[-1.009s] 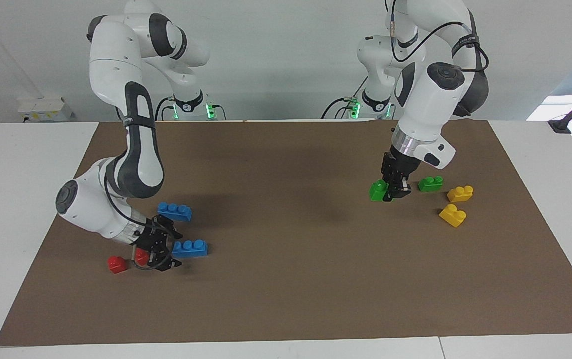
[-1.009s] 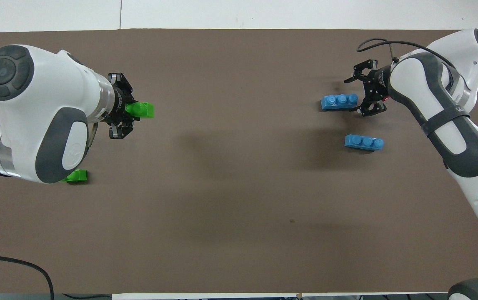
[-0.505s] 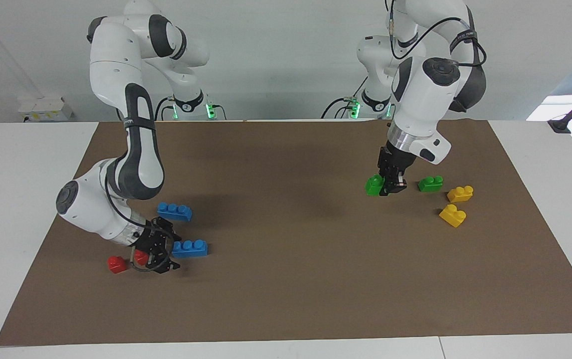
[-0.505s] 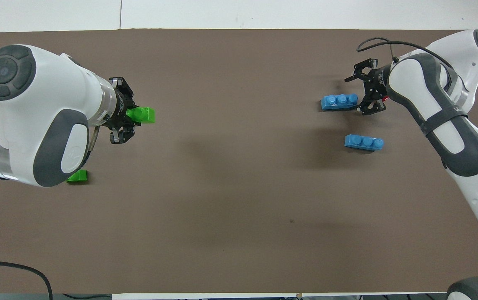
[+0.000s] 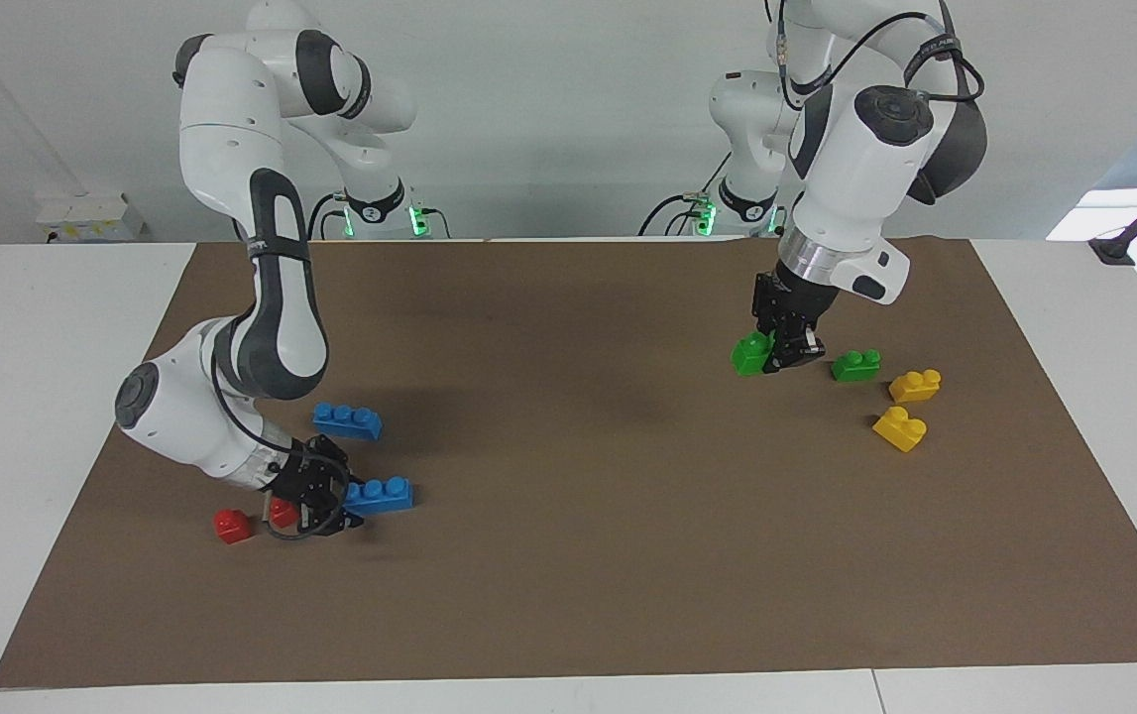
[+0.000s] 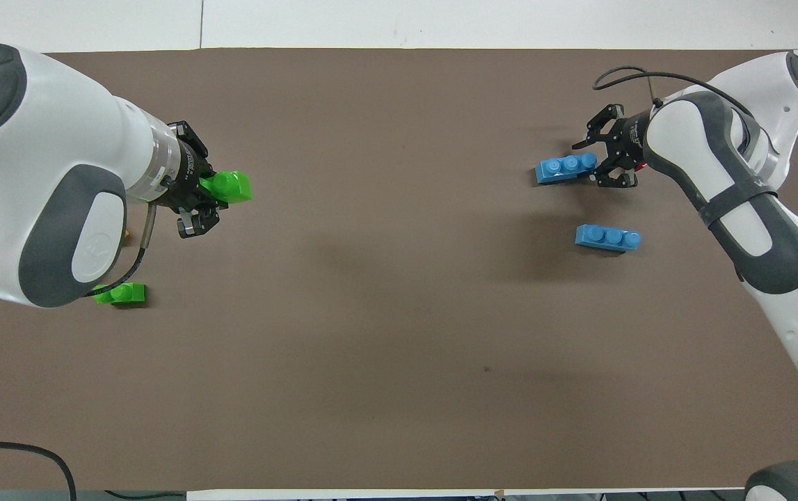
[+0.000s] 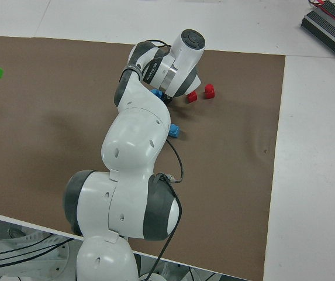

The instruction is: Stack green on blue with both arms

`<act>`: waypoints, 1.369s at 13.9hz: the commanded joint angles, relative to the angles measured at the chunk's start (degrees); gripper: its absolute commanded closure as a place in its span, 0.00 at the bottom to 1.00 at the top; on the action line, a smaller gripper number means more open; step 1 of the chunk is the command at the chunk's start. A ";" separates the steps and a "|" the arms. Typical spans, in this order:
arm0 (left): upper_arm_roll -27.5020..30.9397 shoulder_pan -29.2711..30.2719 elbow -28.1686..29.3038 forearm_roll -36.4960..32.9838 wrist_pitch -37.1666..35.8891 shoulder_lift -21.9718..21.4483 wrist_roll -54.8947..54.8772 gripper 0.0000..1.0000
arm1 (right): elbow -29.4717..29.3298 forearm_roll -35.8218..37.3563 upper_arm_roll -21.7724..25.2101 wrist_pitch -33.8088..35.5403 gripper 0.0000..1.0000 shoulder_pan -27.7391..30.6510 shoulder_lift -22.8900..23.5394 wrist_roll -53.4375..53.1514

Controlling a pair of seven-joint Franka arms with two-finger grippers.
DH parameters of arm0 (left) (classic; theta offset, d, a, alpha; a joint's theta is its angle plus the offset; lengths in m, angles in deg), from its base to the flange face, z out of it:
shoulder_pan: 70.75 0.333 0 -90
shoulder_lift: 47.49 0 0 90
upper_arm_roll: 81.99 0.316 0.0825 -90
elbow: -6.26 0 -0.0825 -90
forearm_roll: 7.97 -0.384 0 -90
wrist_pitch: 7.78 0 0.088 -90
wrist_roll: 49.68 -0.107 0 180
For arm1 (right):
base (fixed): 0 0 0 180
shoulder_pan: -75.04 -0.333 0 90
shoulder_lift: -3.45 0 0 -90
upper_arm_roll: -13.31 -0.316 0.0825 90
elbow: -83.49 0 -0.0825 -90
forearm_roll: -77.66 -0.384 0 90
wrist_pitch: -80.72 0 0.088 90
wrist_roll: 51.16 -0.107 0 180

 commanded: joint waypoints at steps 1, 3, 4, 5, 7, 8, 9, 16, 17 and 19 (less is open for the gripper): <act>0.74 -0.92 -5.10 0.93 -4.41 3.73 3.12 1.00 | 0.29 -0.43 -0.17 0.23 0.82 0.19 0.02 4.17; 0.74 -1.09 -8.61 1.02 -6.00 5.85 3.74 1.00 | 0.29 -0.07 -0.17 0.49 1.00 0.11 0.02 4.88; 0.74 -1.09 -8.80 0.94 -6.70 6.20 4.18 1.00 | 0.20 -0.07 -0.17 0.49 1.00 0.02 -0.07 4.88; 0.74 -1.18 -8.80 0.85 -6.79 6.29 4.35 1.00 | 0.20 -0.16 -0.17 0.67 1.00 0.02 -0.15 4.88; 0.92 -2.14 -10.11 0.50 -7.14 8.39 6.02 1.00 | -0.68 -0.77 -0.26 3.63 1.00 -0.16 -1.38 3.49; 0.92 -2.41 -11.60 0.50 -7.67 9.79 6.03 1.00 | -0.94 -0.86 -0.35 5.40 1.00 -1.03 -2.86 0.78; 0.83 -2.41 -12.05 0.50 -7.76 9.98 6.03 1.00 | -1.03 -0.95 -0.35 6.02 1.00 -2.60 -4.36 -2.90; 0.39 -5.05 -11.97 -2.05 -4.77 9.98 4.80 1.00 | -0.33 -1.21 -0.79 4.89 1.00 -16.84 -11.32 -32.20; 0.39 -5.31 -11.97 -2.14 -4.86 9.98 4.80 1.00 | -0.33 -1.22 -0.79 2.97 1.00 -18.42 -11.32 -36.04; 0.30 -5.66 -11.97 -2.14 -4.86 9.98 4.88 1.00 | 2.46 -1.04 -0.79 -3.86 1.00 -22.20 -11.66 -40.02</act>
